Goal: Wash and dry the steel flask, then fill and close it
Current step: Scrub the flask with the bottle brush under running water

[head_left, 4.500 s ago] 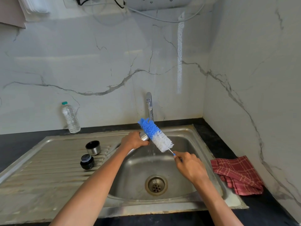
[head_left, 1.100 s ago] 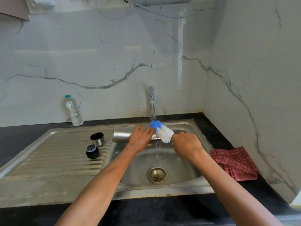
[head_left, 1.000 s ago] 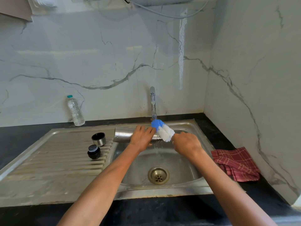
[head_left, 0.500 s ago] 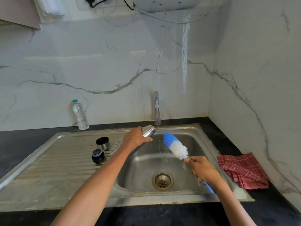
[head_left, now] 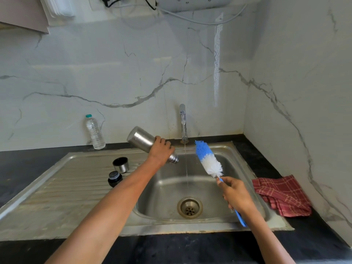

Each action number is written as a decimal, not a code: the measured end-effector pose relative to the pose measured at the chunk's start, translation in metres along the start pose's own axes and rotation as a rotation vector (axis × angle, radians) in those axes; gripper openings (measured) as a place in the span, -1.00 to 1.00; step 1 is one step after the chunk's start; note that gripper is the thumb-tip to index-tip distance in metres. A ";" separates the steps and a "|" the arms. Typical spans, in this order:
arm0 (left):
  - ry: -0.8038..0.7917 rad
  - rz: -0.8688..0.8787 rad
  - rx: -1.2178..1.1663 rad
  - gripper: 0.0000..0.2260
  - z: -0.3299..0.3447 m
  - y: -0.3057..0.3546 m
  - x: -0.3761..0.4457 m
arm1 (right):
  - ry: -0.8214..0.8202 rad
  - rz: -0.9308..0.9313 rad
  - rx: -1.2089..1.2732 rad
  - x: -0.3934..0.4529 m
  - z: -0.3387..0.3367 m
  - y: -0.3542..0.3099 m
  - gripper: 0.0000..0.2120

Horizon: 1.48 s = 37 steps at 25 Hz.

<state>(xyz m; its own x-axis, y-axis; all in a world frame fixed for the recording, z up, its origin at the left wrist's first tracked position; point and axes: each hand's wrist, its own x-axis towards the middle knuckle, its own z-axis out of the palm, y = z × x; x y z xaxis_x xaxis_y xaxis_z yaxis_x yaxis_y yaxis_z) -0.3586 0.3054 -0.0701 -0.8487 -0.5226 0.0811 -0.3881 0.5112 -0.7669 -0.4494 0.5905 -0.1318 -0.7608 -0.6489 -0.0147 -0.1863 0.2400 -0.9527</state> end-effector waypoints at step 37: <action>0.261 0.260 0.349 -0.34 0.002 -0.095 -0.085 | -0.209 -0.136 0.291 -0.081 -0.007 -0.012 -0.83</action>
<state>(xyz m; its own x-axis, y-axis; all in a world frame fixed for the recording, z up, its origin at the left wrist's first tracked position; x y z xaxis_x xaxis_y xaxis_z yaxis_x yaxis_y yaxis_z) -0.2486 0.2998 -0.0058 -0.9802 -0.1970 -0.0185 -0.0465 0.3204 -0.9462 -0.3902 0.6454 -0.1174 -0.5921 -0.8014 0.0850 -0.0697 -0.0541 -0.9961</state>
